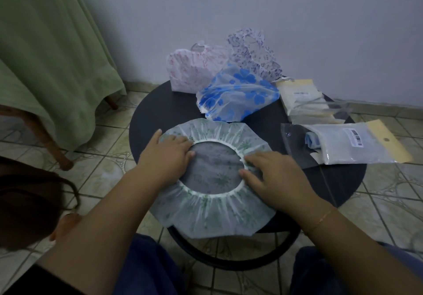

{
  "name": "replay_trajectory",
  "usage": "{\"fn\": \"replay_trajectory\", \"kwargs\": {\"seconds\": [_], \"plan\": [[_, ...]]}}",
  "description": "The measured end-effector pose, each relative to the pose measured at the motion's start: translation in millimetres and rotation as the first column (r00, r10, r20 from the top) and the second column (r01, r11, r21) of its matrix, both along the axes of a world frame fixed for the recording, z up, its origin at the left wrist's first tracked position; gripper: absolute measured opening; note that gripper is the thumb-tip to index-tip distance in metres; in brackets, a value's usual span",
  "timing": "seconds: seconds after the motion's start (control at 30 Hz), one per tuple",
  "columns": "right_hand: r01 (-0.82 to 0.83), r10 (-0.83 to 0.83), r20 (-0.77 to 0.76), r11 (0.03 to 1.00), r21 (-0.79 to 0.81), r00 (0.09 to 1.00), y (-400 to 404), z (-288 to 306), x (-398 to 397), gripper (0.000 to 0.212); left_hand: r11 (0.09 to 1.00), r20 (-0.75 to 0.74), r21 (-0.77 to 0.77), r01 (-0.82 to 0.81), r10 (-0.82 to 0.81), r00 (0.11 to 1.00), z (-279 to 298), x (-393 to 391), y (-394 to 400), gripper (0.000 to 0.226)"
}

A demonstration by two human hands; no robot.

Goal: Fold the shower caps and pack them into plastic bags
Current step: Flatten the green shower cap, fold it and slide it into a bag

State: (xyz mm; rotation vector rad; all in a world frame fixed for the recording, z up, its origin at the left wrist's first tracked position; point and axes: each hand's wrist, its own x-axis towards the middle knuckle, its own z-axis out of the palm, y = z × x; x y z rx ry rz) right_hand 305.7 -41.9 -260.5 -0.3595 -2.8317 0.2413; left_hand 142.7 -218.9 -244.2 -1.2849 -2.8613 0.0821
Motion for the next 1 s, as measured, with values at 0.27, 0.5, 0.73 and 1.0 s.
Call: {"fn": "replay_trajectory", "kwargs": {"seconds": [0.27,0.5,0.73,1.0], "plan": [[-0.011,0.010,-0.037,0.999,-0.043,0.999,-7.6,-1.4,-7.0,0.082,0.993,0.137,-0.047,-0.105,0.110,0.984,-14.4,3.7,0.5,0.058],[-0.015,0.026,0.327,0.999,-0.034,0.945,-7.9,-9.4,-8.5,0.117,0.993,0.228,0.013,-0.116,0.110,0.967,-23.1,1.7,-0.6,0.060],[-0.001,0.058,0.181,0.955,-0.298,0.982,-6.8,6.3,-4.2,0.069,0.964,0.482,0.204,-0.173,0.054,0.874,-7.8,-5.7,-0.2,0.053],[-0.073,0.080,0.012,0.956,-0.284,0.997,19.5,19.0,35.0,0.042,0.857,0.488,0.460,-0.232,-0.026,0.873,32.4,-20.6,-58.3,0.041]]}}
